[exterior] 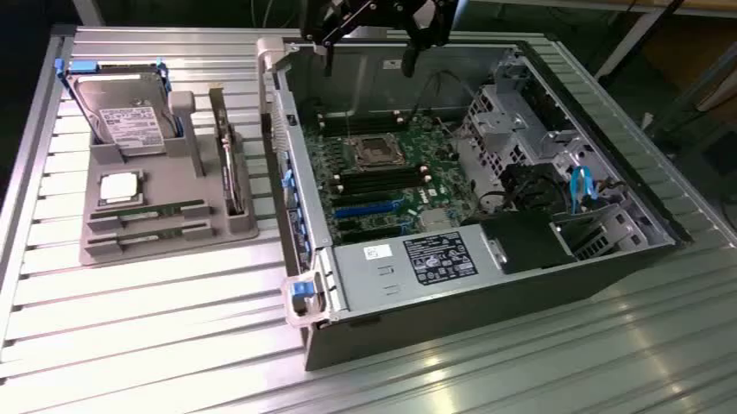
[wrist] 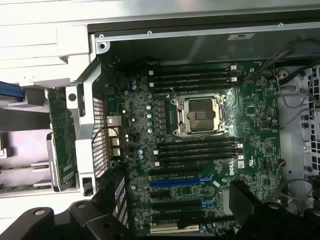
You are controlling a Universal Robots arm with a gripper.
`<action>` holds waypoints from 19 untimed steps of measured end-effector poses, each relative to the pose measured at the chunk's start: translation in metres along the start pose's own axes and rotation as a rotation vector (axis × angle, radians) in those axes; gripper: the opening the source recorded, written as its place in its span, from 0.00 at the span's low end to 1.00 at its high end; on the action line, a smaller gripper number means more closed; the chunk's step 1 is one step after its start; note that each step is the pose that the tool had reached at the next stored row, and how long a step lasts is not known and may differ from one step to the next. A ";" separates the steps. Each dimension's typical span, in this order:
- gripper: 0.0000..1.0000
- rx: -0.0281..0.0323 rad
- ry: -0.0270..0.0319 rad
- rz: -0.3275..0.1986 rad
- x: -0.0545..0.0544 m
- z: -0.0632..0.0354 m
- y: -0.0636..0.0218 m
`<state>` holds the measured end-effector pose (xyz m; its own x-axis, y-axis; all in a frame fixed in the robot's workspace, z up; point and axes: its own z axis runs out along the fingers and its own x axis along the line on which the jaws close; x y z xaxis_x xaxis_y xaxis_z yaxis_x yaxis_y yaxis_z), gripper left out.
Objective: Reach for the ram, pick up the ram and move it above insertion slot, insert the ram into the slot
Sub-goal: 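Reach for the ram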
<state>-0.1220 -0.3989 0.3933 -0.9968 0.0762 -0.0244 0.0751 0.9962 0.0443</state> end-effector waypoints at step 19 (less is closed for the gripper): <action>0.99 0.0023 0.0299 0.001 0.084 -0.0010 -0.0063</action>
<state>-0.2060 -0.3989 0.3920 -0.9971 0.0763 0.0054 0.0764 0.9962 0.0420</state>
